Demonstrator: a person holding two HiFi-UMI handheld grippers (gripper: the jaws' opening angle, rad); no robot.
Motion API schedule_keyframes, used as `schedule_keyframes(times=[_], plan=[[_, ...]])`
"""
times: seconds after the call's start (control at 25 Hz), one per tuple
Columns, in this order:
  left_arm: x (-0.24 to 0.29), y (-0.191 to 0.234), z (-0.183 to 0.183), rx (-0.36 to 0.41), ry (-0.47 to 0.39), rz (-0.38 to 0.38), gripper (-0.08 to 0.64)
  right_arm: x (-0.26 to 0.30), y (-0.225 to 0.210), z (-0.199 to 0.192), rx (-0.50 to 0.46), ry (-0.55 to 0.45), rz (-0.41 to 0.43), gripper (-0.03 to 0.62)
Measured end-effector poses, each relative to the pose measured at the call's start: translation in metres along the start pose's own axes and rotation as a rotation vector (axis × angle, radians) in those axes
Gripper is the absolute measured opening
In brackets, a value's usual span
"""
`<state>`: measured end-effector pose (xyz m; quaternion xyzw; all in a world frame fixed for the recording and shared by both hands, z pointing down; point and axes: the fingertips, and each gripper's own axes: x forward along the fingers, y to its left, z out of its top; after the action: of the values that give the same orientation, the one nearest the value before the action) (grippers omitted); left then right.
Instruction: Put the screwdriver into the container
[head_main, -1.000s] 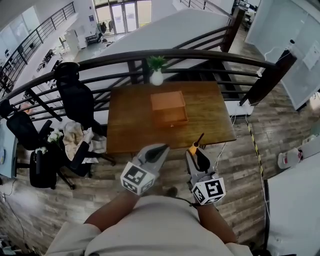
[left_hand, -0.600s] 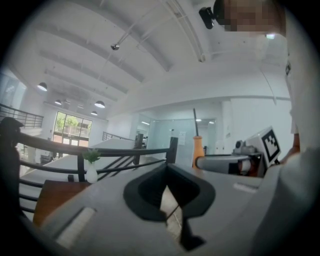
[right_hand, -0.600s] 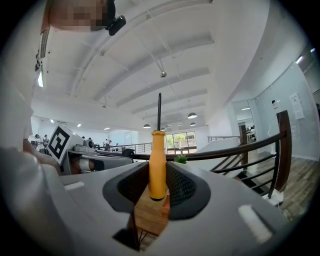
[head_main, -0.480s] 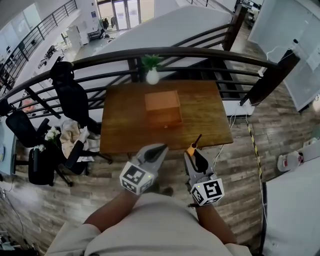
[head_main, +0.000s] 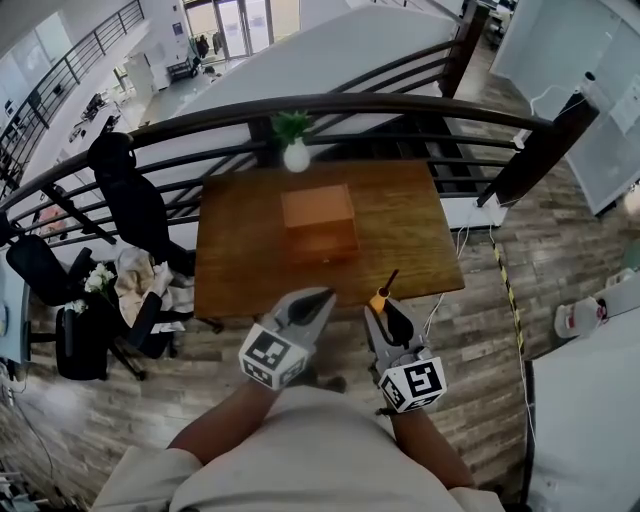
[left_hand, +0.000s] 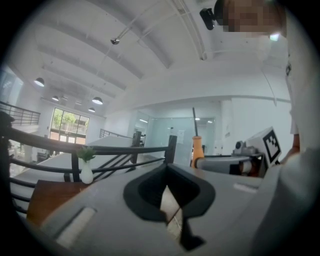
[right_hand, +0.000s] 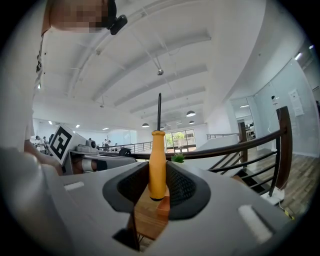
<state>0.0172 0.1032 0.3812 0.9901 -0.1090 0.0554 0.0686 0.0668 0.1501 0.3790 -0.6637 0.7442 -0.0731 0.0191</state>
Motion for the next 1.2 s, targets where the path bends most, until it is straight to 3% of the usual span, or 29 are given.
schedule_keyframes(times=[0.32, 0.76, 1.2], plan=[[0.018, 0.045, 0.004, -0.005, -0.003, -0.002, 0.003, 0.046, -0.014, 0.003, -0.007, 0.000, 0.003, 0.117], [0.050, 0.139, 0.043, 0.038, -0.015, -0.042, 0.003, 0.150, -0.026, 0.032, -0.020, -0.032, 0.003, 0.117], [0.035, 0.226, 0.054, 0.042, -0.019, -0.024, 0.003, 0.238, -0.004, 0.039, -0.035, -0.037, 0.033, 0.117]])
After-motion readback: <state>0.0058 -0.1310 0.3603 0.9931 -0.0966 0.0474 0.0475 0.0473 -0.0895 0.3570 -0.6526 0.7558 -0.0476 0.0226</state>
